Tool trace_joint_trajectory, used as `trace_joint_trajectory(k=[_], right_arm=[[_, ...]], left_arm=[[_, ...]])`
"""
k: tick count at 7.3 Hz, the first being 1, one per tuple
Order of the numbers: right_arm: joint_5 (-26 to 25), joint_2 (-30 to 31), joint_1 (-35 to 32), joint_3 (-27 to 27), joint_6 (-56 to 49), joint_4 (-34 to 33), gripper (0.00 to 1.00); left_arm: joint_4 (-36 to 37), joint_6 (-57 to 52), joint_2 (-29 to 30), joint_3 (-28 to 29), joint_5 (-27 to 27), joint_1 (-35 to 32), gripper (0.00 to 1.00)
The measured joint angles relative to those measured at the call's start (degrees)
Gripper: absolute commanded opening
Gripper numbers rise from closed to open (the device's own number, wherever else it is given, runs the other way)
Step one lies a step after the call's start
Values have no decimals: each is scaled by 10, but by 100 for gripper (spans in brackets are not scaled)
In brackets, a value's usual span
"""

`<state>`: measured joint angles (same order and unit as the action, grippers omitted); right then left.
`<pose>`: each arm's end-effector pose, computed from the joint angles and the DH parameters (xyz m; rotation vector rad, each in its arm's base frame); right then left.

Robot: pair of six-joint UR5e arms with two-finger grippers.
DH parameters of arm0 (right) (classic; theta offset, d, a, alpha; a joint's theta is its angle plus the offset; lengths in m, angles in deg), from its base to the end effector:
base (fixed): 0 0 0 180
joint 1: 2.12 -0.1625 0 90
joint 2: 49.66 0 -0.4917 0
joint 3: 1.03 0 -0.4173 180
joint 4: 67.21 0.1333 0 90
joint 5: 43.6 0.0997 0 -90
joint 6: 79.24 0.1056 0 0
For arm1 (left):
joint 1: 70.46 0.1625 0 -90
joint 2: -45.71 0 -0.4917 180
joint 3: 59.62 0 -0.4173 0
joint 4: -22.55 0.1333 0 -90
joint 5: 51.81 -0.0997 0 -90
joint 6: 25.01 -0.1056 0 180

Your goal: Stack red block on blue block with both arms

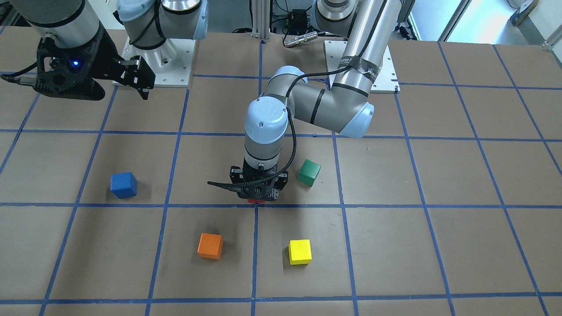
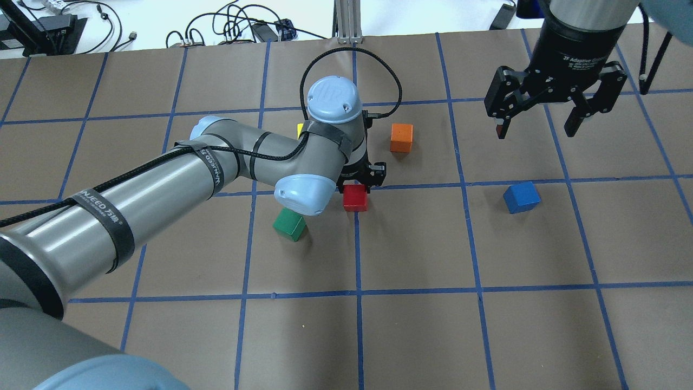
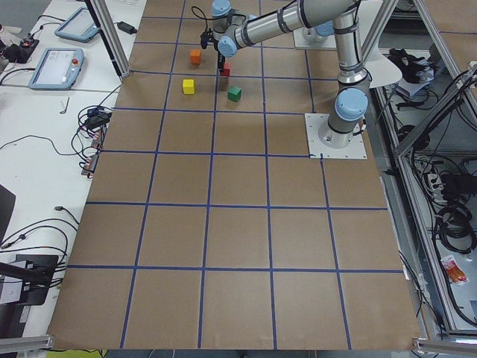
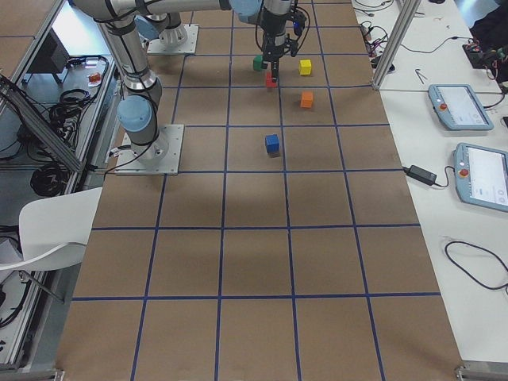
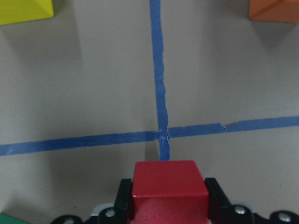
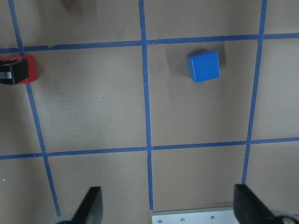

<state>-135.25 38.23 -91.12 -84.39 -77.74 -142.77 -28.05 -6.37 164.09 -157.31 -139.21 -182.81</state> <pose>0.1213 -0.5163 0.5657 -0.0638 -3.0999 -0.2686 -0.3850 -0.5733 0.2499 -0.1017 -3.0765 0.0594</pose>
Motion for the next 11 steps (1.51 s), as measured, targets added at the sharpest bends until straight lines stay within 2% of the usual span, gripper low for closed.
trace_joint_trajectory(k=[2,3,5,7,9,11], right_arm=[[0,0,0,-5,-1,0,100],[-1,0,1,-11,-1,0,100],[-1,0,2,-16,0,0,100],[-1,0,2,-16,0,0,100],[-1,0,2,-17,0,0,100],[-1,0,2,-17,0,0,100]], left_arm=[[-8,-12,-19,7,-1,13,100],[-39,-34,-44,23,-1,35,100],[-163,-141,-109,66,-6,90,100],[-251,-228,-176,77,-39,132,100],[-289,-254,-248,78,-49,159,100],[-295,-250,-284,70,-50,165,100]])
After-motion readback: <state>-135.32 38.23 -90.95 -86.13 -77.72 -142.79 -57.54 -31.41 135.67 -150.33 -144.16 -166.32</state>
